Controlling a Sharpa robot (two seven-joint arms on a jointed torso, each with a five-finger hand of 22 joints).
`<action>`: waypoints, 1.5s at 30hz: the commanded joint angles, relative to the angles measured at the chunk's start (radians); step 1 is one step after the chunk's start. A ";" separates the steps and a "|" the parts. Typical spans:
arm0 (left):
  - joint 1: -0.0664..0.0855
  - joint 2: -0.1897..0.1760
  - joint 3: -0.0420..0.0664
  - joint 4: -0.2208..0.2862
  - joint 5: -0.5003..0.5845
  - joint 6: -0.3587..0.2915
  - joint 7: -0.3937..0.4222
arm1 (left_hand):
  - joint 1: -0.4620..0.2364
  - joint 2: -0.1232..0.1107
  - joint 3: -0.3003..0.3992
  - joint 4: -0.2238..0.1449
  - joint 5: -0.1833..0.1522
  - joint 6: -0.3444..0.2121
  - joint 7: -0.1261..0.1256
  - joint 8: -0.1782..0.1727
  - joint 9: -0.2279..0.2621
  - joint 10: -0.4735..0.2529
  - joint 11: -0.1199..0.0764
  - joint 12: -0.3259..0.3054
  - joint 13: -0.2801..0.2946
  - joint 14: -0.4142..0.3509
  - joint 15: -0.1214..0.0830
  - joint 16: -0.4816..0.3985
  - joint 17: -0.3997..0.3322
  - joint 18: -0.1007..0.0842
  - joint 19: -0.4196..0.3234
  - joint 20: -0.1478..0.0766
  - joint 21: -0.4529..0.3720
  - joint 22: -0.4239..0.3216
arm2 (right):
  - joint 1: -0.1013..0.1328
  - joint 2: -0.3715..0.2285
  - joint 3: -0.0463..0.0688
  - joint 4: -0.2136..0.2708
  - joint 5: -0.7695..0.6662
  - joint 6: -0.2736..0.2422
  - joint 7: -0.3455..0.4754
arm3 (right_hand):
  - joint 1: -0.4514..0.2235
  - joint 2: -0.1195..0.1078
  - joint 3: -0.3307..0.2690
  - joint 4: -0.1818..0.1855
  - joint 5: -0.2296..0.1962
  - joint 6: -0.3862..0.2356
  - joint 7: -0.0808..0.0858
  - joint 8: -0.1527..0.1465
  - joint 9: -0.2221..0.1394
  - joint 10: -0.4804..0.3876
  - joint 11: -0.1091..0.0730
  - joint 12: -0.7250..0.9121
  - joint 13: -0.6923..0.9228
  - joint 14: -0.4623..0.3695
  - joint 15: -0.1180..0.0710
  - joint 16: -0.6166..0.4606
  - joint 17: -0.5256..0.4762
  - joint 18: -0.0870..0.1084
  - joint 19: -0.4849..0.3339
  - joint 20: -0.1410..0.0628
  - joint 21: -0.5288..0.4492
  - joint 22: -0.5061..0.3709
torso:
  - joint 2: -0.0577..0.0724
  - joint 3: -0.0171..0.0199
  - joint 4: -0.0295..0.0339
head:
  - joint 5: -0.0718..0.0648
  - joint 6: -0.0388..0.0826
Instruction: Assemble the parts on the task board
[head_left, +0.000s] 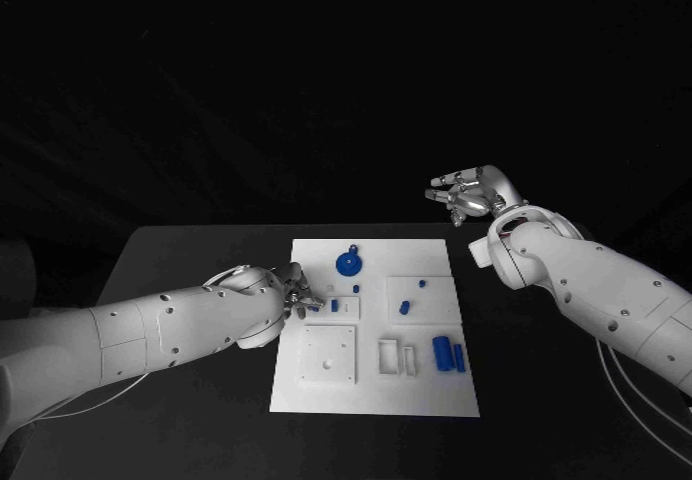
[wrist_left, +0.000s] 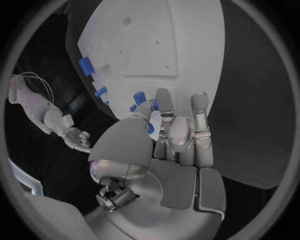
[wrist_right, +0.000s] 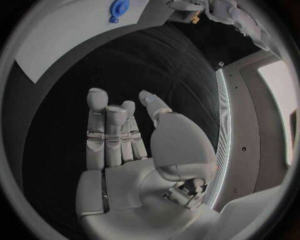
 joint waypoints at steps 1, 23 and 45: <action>-0.011 0.004 -0.006 0.000 0.008 0.053 -0.011 | 0.001 -0.022 -0.008 0.019 -0.005 0.061 -0.059 -0.002 0.001 0.051 -0.008 0.005 -0.001 0.004 -0.001 -0.005 -0.001 0.002 0.002 -0.005 0.003 0.018 | -0.001 0.001 0.000 0.001 -0.008 0.011 0.008 | -0.006 0.000 0.003 0.005 0.006 0.003 -0.002 -0.003 -0.001 -0.004 -0.002 0.003 0.000 -0.005 0.000 -0.003 0.000 0.019 0.039 -0.001 -0.004 0.047 | 0.000 0.0006 0.0005 | -0.001 -0.001; -0.012 0.006 -0.006 -0.018 0.009 0.055 -0.006 | -0.026 -0.075 -0.078 0.112 -0.035 0.071 -0.064 -0.007 0.003 0.051 -0.010 0.003 -0.002 0.002 -0.004 -0.008 -0.010 -0.002 0.003 -0.009 -0.001 0.017 | -0.003 0.003 0.000 0.000 -0.008 0.010 0.009 | -0.008 0.000 0.001 0.008 0.007 0.002 -0.001 -0.003 -0.001 -0.004 -0.001 0.003 -0.001 -0.005 0.000 -0.004 -0.001 0.019 0.040 -0.001 -0.006 0.046 | 0.000 0.0007 0.0002 | -0.001 -0.001; -0.012 0.008 -0.006 -0.035 0.012 0.043 0.007 | -0.092 -0.181 -0.041 0.271 -0.223 0.083 -0.059 0.003 0.015 0.051 -0.007 0.000 0.000 -0.001 -0.004 -0.013 -0.020 -0.001 0.005 -0.010 -0.007 0.017 | -0.005 0.000 0.000 -0.001 -0.006 0.009 0.009 | -0.015 -0.002 0.000 0.013 0.021 0.000 -0.001 -0.003 -0.001 -0.004 -0.001 0.003 -0.001 -0.005 0.000 -0.006 -0.002 0.019 0.040 -0.001 -0.010 0.045 | 0.000 -0.0008 0.0006 | -0.001 0.003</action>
